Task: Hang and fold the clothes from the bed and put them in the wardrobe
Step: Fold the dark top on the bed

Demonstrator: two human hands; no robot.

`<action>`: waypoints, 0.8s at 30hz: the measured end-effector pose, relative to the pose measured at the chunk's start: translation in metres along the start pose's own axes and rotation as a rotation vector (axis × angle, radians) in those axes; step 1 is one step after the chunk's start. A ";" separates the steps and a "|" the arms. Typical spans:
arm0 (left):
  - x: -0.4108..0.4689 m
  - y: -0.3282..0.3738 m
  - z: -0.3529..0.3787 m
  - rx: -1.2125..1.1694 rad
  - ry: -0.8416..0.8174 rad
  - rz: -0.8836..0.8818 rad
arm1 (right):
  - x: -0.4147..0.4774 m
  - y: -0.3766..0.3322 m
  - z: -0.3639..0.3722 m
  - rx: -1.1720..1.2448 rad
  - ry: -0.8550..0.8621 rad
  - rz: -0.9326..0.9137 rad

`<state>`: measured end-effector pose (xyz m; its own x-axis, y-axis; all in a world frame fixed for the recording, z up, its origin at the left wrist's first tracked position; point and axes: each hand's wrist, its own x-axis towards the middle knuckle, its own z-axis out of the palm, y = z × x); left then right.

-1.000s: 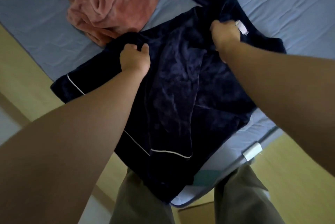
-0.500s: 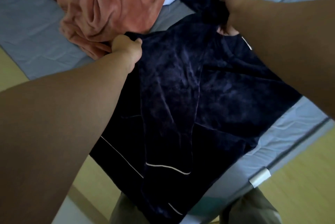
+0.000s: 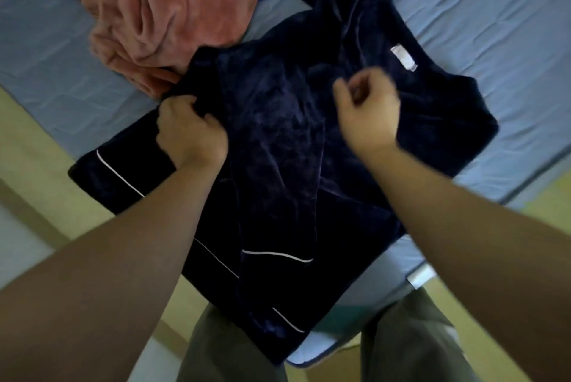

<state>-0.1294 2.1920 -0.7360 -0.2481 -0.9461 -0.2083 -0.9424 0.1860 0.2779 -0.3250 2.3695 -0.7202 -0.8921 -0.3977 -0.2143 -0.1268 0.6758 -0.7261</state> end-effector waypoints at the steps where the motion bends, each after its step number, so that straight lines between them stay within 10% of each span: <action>1: -0.011 -0.011 -0.003 0.001 0.002 -0.132 | -0.033 0.003 -0.003 -0.028 -0.051 0.013; 4: -0.035 -0.041 -0.002 -0.116 -0.188 -0.522 | -0.117 0.016 0.001 -0.141 -0.264 0.220; 10: -0.051 -0.064 0.008 -0.255 -0.468 -0.403 | -0.190 0.040 0.019 0.039 -0.901 0.832; 19: -0.042 -0.059 0.011 -0.391 -0.410 -0.519 | -0.181 0.076 -0.017 -0.068 -0.537 0.737; 24: -0.055 -0.052 0.013 -0.259 -0.392 -0.562 | -0.183 0.090 -0.018 -0.005 -0.761 0.822</action>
<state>-0.0696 2.2374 -0.7517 0.1499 -0.7069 -0.6913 -0.8800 -0.4142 0.2327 -0.1807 2.5138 -0.7344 -0.2082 -0.1044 -0.9725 0.3759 0.9094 -0.1781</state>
